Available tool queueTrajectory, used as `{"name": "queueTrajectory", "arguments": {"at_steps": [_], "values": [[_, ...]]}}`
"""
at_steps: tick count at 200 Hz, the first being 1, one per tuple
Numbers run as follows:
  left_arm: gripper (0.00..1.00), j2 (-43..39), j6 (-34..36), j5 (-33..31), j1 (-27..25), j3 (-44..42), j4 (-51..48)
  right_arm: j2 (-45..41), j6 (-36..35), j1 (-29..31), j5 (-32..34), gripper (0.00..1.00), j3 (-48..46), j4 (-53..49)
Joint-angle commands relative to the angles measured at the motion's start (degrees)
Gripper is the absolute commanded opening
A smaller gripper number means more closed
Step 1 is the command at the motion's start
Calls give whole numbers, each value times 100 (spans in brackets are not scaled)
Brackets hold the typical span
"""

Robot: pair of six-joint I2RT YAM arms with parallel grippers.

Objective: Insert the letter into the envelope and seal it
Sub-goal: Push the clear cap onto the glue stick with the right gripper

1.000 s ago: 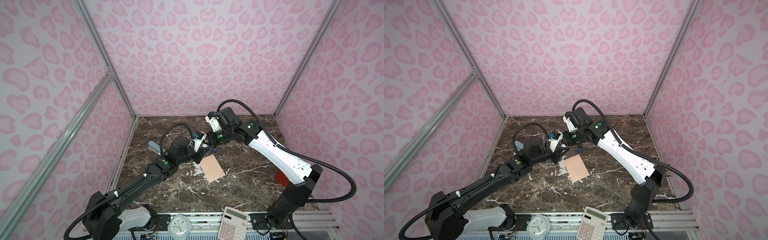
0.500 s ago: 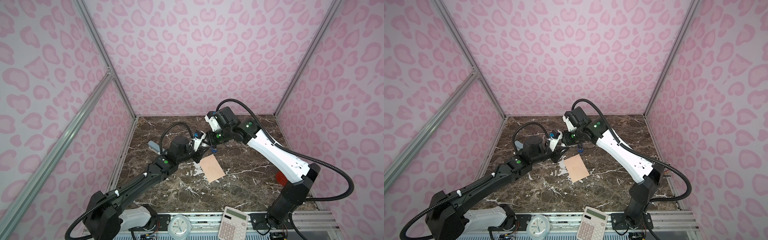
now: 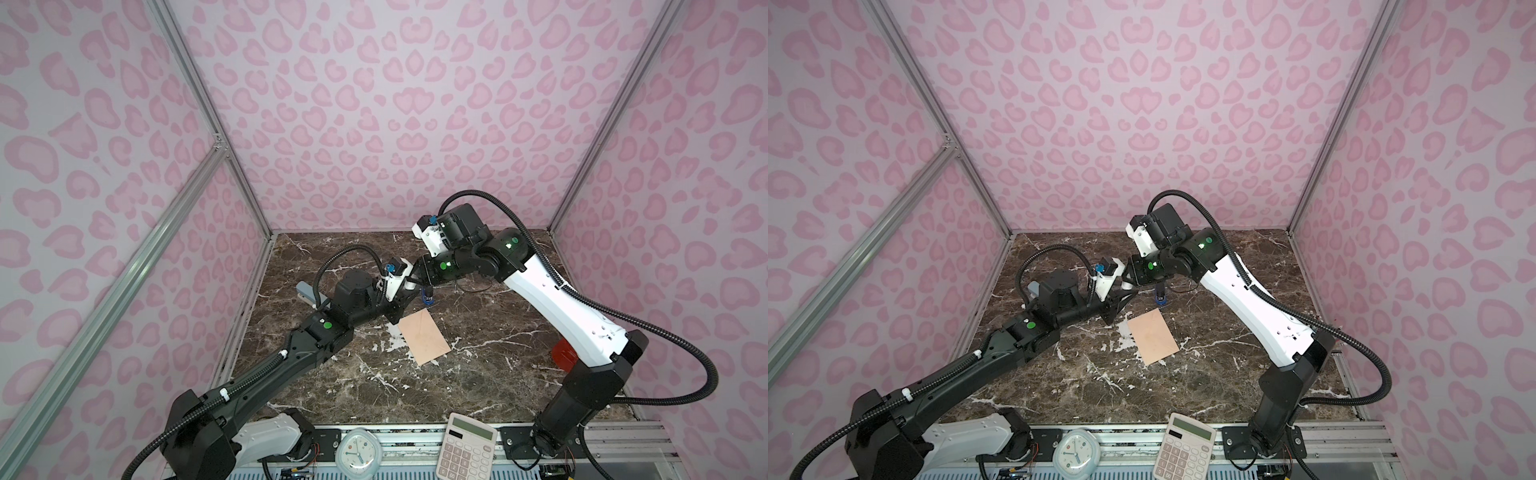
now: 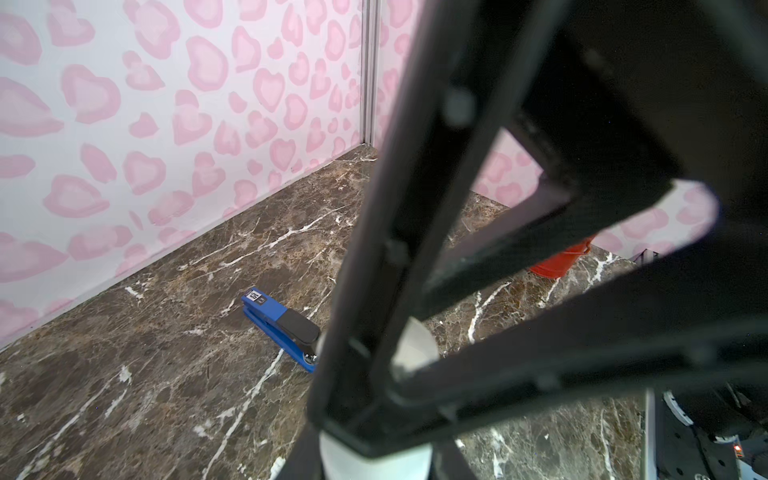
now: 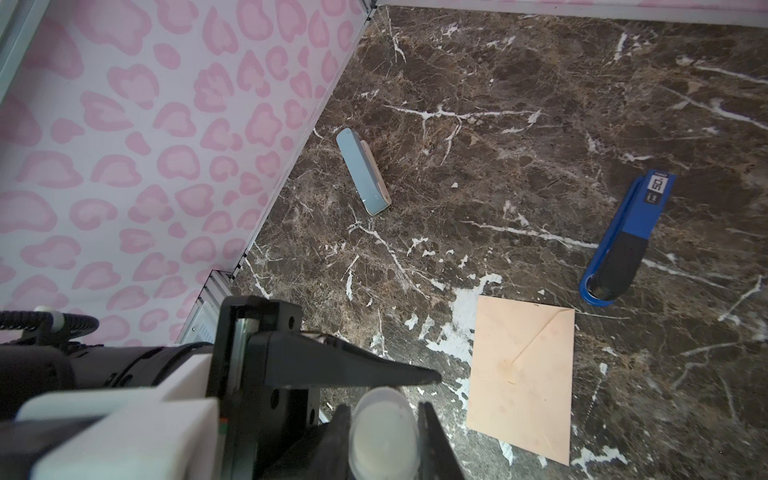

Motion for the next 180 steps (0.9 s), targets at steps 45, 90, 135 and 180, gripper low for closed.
{"name": "queueTrajectory", "arguments": {"at_steps": [45, 90, 135, 180], "values": [[4, -97, 213, 59, 0, 51, 994, 156, -99, -78, 412, 23, 377, -802], [4, -77, 212, 70, -3, 33, 1007, 150, -47, -118, 359, 28, 460, -721], [4, -50, 213, 105, -13, 35, 990, 129, 13, -148, 324, 32, 462, -513], [4, 2, 239, 141, -14, 60, 1006, 96, 98, -239, 280, 35, 461, -329]]}}
